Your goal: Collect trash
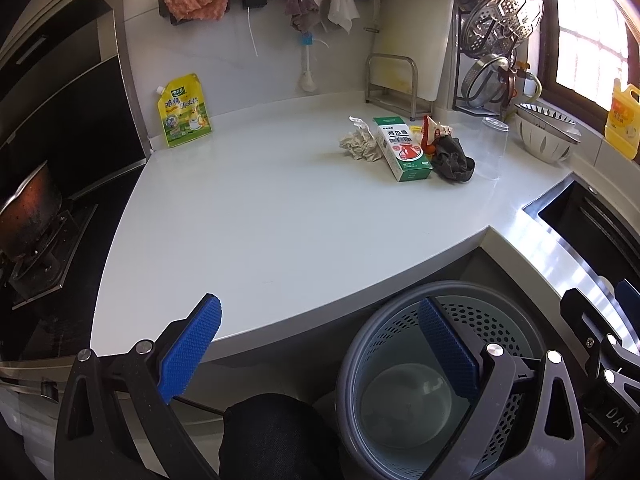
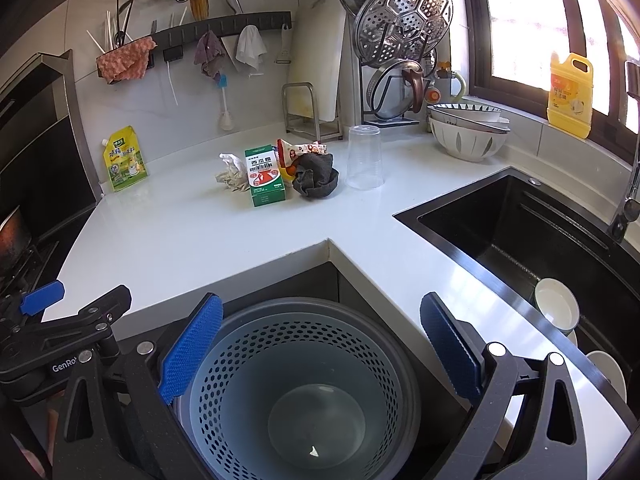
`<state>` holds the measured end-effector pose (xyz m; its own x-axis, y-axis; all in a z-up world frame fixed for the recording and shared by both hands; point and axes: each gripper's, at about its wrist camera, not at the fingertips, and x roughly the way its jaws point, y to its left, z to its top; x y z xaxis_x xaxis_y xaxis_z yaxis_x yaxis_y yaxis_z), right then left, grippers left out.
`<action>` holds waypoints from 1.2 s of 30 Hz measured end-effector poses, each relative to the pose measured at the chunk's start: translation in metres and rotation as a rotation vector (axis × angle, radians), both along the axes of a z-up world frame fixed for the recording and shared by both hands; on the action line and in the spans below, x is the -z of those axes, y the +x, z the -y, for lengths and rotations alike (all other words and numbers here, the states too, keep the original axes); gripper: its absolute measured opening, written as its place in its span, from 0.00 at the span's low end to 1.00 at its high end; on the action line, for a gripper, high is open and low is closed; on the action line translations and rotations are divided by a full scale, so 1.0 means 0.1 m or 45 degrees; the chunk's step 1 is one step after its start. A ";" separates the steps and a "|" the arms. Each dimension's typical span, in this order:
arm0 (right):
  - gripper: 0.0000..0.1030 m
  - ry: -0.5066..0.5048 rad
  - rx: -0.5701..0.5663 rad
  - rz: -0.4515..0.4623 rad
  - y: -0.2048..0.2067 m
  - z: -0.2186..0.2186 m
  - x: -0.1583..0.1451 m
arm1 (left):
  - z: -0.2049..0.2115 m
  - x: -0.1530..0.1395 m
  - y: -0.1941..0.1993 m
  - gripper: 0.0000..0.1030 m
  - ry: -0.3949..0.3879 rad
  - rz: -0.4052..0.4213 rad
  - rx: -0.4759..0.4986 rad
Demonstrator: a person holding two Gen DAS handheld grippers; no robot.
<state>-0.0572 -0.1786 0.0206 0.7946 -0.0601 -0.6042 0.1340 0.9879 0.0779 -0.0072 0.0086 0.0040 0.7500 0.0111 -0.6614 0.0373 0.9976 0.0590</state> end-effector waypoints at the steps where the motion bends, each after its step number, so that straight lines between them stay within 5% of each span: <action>1: 0.92 0.000 -0.002 -0.002 0.00 0.00 0.00 | 0.01 0.00 0.00 0.94 0.001 0.000 0.000; 36: 0.92 0.024 -0.013 0.001 0.00 -0.02 -0.05 | -0.02 -0.08 -0.03 0.94 0.011 0.019 0.000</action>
